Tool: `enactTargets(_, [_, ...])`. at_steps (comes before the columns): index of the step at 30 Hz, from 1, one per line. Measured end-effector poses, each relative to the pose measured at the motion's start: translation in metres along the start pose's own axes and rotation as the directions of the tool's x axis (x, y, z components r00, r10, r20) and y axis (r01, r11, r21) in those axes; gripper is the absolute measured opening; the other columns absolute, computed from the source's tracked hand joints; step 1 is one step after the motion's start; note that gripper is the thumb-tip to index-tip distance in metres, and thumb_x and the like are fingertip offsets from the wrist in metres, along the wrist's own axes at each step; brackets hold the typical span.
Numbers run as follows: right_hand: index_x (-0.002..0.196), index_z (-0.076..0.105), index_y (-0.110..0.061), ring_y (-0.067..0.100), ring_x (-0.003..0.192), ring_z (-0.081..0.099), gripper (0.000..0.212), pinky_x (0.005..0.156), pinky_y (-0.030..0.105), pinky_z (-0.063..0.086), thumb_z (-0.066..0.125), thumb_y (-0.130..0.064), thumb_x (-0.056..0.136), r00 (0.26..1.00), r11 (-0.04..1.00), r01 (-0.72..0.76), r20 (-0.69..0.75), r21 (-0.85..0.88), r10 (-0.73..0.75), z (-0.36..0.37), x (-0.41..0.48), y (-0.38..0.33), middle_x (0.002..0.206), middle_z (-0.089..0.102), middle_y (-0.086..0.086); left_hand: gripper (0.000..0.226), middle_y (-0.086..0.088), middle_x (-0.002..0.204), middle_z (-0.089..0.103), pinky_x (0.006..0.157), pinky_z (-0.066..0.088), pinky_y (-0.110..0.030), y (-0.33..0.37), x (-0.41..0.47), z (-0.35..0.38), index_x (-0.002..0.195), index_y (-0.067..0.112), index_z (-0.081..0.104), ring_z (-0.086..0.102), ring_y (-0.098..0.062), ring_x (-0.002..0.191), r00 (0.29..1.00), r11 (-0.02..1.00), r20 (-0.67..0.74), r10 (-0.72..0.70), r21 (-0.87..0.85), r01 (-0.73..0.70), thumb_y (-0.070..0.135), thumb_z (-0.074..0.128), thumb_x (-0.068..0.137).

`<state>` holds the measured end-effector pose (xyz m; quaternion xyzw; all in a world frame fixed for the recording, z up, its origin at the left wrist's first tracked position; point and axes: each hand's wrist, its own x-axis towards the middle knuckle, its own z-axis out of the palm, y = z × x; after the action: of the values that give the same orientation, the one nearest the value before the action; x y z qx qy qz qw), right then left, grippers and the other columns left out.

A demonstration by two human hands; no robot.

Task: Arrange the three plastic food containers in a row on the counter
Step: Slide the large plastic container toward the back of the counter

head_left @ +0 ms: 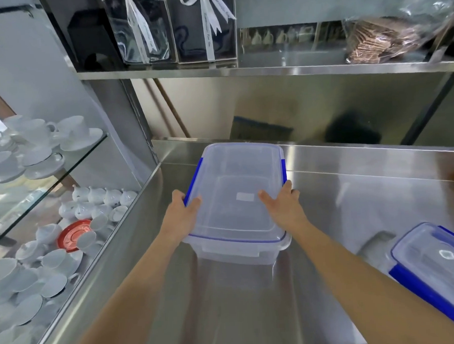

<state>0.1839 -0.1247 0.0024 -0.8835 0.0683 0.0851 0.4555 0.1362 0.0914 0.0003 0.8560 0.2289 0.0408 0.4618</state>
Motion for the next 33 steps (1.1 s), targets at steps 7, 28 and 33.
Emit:
enactTargets(7, [0.142,0.01,-0.009,0.037,0.118,0.047,0.075,0.094,0.045,0.046,0.046,-0.048,0.088,0.999,0.999,-0.018,-0.029,-0.026,0.018,0.003,0.013,-0.005,0.14,0.03,0.015,0.034,-0.001,0.075,0.054,0.051,0.036,-0.029,0.002,0.016,0.003,0.094,0.013,0.039,0.051,-0.015,0.06,0.999,0.998,-0.026,0.038,0.042,-0.036,0.047,0.047,0.09])
enactTargets(28, [0.14,0.021,-0.025,0.034,0.127,0.041,0.082,0.101,0.052,0.035,0.042,-0.07,0.076,0.959,0.862,0.061,-0.211,-0.503,-0.191,-0.177,-0.077,0.106,0.144,0.039,0.011,0.079,-0.005,0.152,0.034,0.112,0.022,-0.041,0.118,-0.167,0.145,0.145,0.019,0.026,0.03,-0.024,0.139,0.822,0.805,0.369,0.434,0.249,-0.538,0.065,0.04,0.083])
enactTargets(33, [0.142,0.02,-0.025,0.033,0.128,0.042,0.083,0.102,0.049,0.034,0.044,-0.07,0.076,0.944,0.845,-0.102,-0.32,-0.524,-0.085,-0.219,-0.096,0.169,0.146,0.039,0.009,0.093,-0.007,0.153,0.033,0.106,0.03,-0.042,0.123,-0.202,0.198,0.148,0.016,0.013,0.039,-0.026,0.134,0.766,0.898,0.639,0.071,0.293,-0.328,0.073,0.037,0.078])
